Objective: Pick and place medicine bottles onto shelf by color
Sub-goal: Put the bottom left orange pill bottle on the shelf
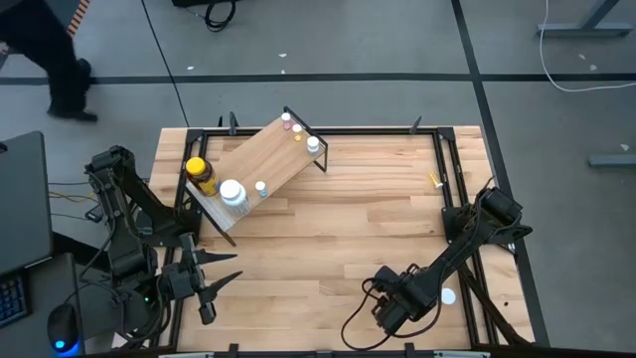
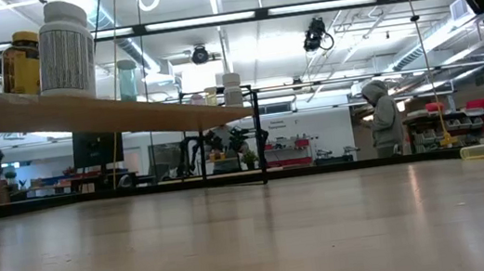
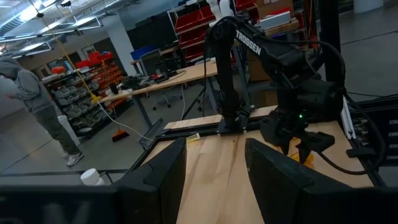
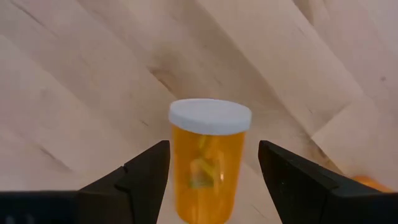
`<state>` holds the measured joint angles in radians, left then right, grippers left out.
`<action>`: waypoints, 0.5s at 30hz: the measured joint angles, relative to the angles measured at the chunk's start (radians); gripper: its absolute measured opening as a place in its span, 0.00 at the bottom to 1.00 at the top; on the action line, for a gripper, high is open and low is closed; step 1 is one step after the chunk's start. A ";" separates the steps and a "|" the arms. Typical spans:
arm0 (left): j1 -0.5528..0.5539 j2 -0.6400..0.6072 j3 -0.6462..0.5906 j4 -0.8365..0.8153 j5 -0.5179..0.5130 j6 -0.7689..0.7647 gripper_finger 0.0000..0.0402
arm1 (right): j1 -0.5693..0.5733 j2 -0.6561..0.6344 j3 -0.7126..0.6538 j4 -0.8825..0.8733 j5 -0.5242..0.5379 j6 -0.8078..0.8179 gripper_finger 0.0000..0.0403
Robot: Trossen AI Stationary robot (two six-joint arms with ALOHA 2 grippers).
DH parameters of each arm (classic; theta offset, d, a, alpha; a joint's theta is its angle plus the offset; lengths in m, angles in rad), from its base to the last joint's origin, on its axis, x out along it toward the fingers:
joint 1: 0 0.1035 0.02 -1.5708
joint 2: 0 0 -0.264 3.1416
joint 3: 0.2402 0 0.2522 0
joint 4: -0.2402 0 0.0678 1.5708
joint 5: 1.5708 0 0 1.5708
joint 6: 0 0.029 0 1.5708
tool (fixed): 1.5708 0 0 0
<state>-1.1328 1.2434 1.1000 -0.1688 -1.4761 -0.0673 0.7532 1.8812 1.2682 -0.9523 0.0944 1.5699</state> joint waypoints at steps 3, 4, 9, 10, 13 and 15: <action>0.000 0.000 0.000 0.000 0.000 0.000 0.43 | 0.001 0.000 -0.004 -0.001 -0.010 0.001 0.63; 0.000 0.000 0.000 0.000 0.000 0.000 0.43 | 0.001 0.000 -0.004 0.000 -0.009 0.001 0.63; 0.000 0.000 0.000 0.000 0.000 0.000 0.43 | 0.000 0.000 -0.003 -0.006 0.003 -0.016 0.63; 0.000 0.000 0.000 0.000 0.000 0.000 0.43 | 0.000 0.000 -0.004 -0.006 0.005 -0.021 0.63; 0.000 0.000 0.000 0.000 0.000 -0.001 0.43 | 0.000 0.000 -0.003 -0.007 0.010 -0.033 0.63; 0.000 0.000 0.000 0.000 0.000 0.000 0.43 | 0.000 0.000 -0.003 -0.007 0.022 -0.037 0.63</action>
<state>-1.1328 1.2434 1.1000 -0.1686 -1.4761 -0.0677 0.7532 1.8812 1.2648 -0.9597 0.1169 1.5328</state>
